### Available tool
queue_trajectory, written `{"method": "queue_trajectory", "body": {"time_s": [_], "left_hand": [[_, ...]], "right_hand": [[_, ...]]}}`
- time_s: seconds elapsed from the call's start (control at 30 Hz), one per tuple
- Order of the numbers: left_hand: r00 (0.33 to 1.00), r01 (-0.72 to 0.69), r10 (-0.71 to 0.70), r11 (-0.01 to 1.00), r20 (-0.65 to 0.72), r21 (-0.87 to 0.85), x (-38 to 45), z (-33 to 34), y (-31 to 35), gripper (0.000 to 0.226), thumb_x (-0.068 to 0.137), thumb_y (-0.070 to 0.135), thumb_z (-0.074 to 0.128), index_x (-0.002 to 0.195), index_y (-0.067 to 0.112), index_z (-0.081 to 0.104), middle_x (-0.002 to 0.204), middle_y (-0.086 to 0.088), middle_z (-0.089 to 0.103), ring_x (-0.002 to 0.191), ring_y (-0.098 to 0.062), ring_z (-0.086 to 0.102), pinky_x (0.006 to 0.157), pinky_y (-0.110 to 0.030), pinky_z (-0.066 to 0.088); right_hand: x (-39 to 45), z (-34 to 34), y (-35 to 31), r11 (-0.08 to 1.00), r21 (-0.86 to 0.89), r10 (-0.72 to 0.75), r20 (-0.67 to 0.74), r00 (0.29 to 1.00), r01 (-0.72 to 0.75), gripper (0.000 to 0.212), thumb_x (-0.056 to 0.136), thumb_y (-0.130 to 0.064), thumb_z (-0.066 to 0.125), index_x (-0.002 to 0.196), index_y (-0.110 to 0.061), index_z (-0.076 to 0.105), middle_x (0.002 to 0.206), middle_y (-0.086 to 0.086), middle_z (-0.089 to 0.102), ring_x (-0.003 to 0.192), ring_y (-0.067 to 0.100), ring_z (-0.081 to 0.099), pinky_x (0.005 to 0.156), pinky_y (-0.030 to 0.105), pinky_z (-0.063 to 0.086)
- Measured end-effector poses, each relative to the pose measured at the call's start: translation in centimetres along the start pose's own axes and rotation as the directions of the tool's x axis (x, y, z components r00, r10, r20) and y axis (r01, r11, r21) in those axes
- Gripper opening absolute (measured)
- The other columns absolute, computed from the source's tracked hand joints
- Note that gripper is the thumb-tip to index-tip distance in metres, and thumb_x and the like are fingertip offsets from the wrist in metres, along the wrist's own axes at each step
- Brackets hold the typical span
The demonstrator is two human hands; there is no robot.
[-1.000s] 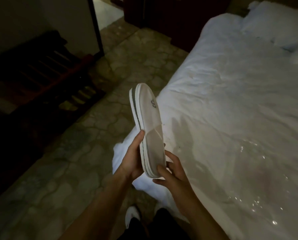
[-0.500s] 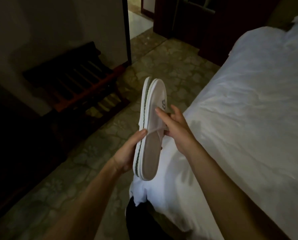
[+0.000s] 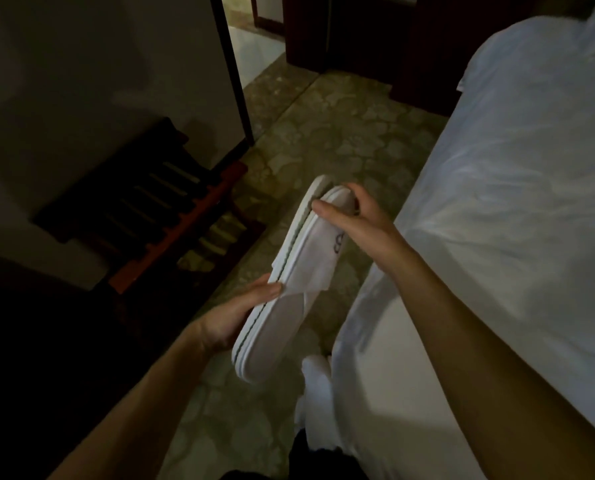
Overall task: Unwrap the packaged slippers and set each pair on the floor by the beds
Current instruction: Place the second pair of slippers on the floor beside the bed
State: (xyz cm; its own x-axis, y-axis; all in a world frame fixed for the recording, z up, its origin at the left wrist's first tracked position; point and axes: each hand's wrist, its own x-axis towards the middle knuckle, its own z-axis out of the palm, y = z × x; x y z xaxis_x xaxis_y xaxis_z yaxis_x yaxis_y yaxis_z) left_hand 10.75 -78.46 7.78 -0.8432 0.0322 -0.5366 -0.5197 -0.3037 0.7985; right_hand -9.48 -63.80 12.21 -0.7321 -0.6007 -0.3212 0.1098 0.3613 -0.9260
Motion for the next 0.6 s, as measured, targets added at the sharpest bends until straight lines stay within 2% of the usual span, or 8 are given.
{"method": "queue_trajectory", "body": {"time_s": [0.07,0.1,0.17,0.23,0.3,0.43,0.5,0.6], "left_hand": [[1.000,0.009,-0.009,1.000,0.006,0.000,0.6,-1.3,1.0,0.078,0.073,0.054,0.076,0.138,0.021,0.049,0.116,-0.014,0.071,0.101,-0.031,0.070,0.090,-0.048,0.056],[1.000,0.000,0.000,1.000,0.019,0.005,1.0,-2.0,1.3,0.076,0.076,0.051,0.075,0.139,0.018,0.048,0.116,-0.015,0.070,0.099,-0.030,0.071,0.088,-0.048,0.057],[0.999,-0.012,0.011,0.999,0.033,0.042,1.6,-2.6,2.3,0.071,0.079,0.045,0.074,0.140,0.020,0.049,0.118,-0.012,0.070,0.099,-0.027,0.071,0.080,-0.040,0.059],[0.997,-0.073,0.069,0.994,0.039,0.085,2.3,-2.6,3.3,0.046,0.082,0.038,0.071,0.127,0.037,0.062,0.118,0.002,0.072,0.102,-0.016,0.071,0.077,-0.028,0.058],[0.990,-0.139,0.139,0.983,0.011,0.118,3.1,-3.0,4.3,0.035,0.085,0.032,0.066,0.119,0.044,0.066,0.119,0.007,0.072,0.104,-0.013,0.070,0.078,-0.025,0.057],[0.981,-0.158,0.182,0.950,-0.066,0.270,5.3,-4.9,5.9,0.058,0.077,0.041,0.070,0.133,0.041,0.055,0.128,-0.003,0.066,0.115,-0.028,0.064,0.092,-0.042,0.055],[0.971,-0.138,0.208,0.890,-0.116,0.435,6.2,-6.1,6.6,0.079,0.065,0.058,0.068,0.140,0.042,0.047,0.139,0.005,0.056,0.123,-0.019,0.056,0.103,-0.041,0.048],[0.973,-0.155,0.222,0.827,-0.061,0.540,7.3,-8.1,7.8,0.082,0.059,0.069,0.065,0.136,0.055,0.040,0.136,0.014,0.049,0.118,-0.010,0.051,0.094,-0.029,0.047]], "right_hand": [[0.9,-0.2,-0.5,1.000,-0.004,0.016,-0.052,0.999,-0.017,0.084,0.054,-0.072,0.074,0.125,-0.033,0.050,0.104,-0.020,0.057,0.091,-0.001,0.057,0.057,0.010,0.046],[1.3,-0.3,-0.6,0.999,0.012,0.030,-0.087,0.996,-0.029,0.072,0.056,-0.070,0.074,0.116,-0.036,0.051,0.097,-0.024,0.055,0.087,-0.003,0.056,0.056,0.011,0.044],[1.9,-0.7,-0.5,0.998,0.045,0.048,-0.146,0.988,-0.041,0.065,0.057,-0.066,0.075,0.110,-0.034,0.056,0.097,-0.021,0.058,0.087,0.000,0.058,0.061,0.016,0.044],[2.2,-1.2,-0.4,0.996,0.071,0.067,-0.213,0.975,-0.052,0.070,0.053,-0.067,0.075,0.109,-0.028,0.061,0.102,-0.011,0.065,0.090,0.008,0.063,0.069,0.023,0.051],[2.3,-1.8,-0.1,0.994,0.099,0.067,-0.277,0.959,-0.041,0.068,0.050,-0.066,0.076,0.102,-0.023,0.067,0.098,-0.003,0.071,0.089,0.015,0.068,0.075,0.029,0.057],[2.1,-2.8,-0.1,0.993,0.106,0.079,-0.331,0.940,-0.046,0.058,0.064,-0.055,0.077,0.097,-0.009,0.068,0.094,0.014,0.072,0.081,0.021,0.069,0.072,0.035,0.055],[2.0,-2.7,-0.3,0.992,0.113,0.091,-0.336,0.938,-0.056,0.048,0.069,-0.052,0.077,0.092,-0.010,0.067,0.089,0.011,0.072,0.079,0.023,0.069,0.071,0.035,0.056],[1.8,-1.5,-0.9,0.996,0.088,0.039,-0.379,0.925,-0.006,0.045,0.068,-0.052,0.075,0.081,-0.011,0.064,0.071,0.006,0.065,0.063,0.014,0.064,0.058,0.027,0.048]]}}
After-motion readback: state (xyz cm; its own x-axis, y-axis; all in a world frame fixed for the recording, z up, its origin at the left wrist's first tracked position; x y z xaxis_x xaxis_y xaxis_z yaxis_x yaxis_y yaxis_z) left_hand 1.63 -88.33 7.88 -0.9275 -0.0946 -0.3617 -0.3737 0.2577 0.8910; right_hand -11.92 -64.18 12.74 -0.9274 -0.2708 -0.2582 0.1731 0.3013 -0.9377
